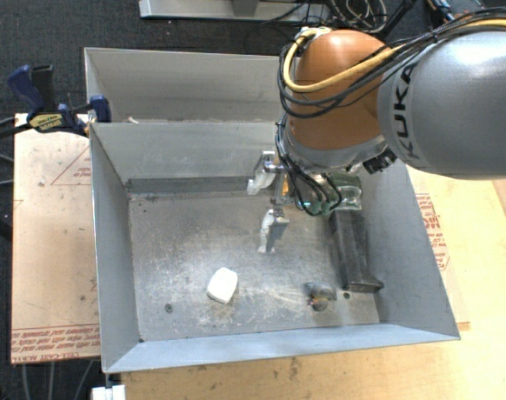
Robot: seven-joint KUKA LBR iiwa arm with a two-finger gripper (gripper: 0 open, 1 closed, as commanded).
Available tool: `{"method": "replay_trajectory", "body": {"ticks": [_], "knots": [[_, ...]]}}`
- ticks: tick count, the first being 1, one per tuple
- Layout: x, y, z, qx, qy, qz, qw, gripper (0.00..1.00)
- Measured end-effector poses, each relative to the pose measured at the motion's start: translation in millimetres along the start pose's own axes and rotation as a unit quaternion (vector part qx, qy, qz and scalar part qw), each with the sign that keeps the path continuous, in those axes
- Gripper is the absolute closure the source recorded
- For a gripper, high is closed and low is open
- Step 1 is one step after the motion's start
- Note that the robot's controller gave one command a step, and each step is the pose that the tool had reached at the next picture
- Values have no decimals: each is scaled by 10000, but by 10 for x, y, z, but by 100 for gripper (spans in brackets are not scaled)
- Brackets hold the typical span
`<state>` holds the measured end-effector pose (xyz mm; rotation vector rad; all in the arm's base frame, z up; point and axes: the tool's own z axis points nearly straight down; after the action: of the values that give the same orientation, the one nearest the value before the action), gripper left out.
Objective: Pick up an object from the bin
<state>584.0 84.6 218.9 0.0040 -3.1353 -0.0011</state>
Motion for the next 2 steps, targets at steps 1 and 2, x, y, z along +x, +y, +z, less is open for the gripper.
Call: {"method": "replay_trajectory", "body": {"ticks": [1, 2], "knots": [[-16, -5, -40, -3, -36, 10, 10000, 0], [136, 104, 425, 1, -49, -595, 9982, 0]]}}
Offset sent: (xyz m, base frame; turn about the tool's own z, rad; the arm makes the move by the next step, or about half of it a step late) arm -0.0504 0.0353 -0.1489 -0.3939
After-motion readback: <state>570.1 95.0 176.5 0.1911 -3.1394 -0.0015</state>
